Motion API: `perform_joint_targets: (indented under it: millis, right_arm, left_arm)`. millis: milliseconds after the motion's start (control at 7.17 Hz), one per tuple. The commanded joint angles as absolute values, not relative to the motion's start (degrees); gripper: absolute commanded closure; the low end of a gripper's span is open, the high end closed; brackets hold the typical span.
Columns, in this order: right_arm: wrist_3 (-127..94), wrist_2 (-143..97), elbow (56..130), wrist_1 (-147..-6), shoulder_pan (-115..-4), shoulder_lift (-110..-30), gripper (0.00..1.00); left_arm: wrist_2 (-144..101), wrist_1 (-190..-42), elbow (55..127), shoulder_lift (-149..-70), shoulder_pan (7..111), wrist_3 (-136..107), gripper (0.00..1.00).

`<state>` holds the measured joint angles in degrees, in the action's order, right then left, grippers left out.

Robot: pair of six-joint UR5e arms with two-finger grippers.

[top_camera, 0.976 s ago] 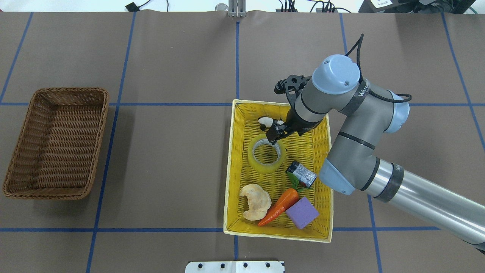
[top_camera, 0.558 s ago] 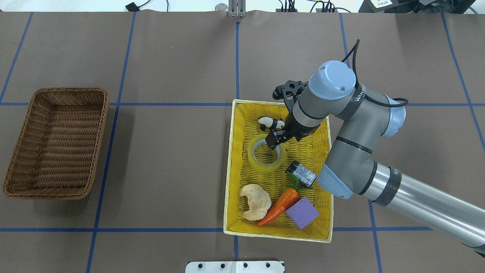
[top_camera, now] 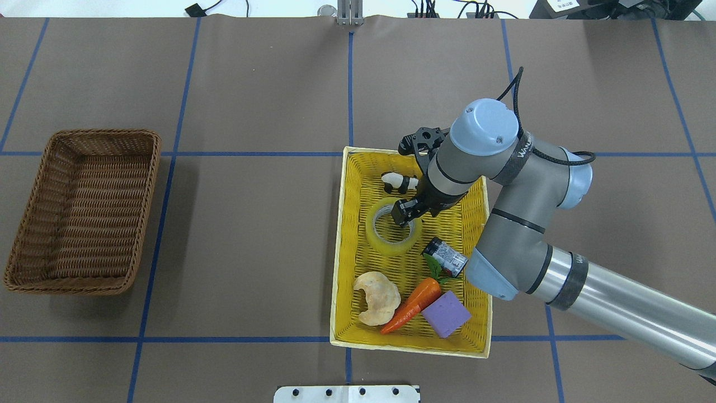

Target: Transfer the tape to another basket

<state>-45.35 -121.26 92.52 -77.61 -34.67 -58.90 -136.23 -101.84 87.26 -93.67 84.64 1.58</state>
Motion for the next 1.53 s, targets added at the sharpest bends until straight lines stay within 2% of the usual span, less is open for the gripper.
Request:
perform_joint_targets:
  millis: [0, 279, 558, 976, 1394]
  right_arm:
    - [-45.3, -120.9, 92.5, -77.5, -34.0, -59.1, 1.0]
    - [-45.4, -121.5, 92.9, -77.5, -34.1, -58.9, 1.0]
    - [-47.9, -121.6, 96.4, -77.7, -35.4, -58.4, 1.0]
    - [-63.5, -121.6, 100.0, -76.5, -37.1, -57.7, 1.0]
    - [-87.2, -121.1, 99.5, -55.8, -36.8, -59.3, 1.0]
  left_arm:
    - [-136.2, -101.9, 87.3, -93.7, 84.6, 1.6, 0.01]
    - [-136.2, -101.9, 87.3, -93.7, 84.6, 1.6, 0.01]
    - [-136.3, -101.9, 87.7, -93.8, 84.6, 1.6, 0.01]
    - [-141.9, -102.0, 87.5, -94.5, 84.0, 1.6, 0.01]
    - [-150.3, -104.1, 87.5, -100.0, 78.0, -5.1, 0.01]
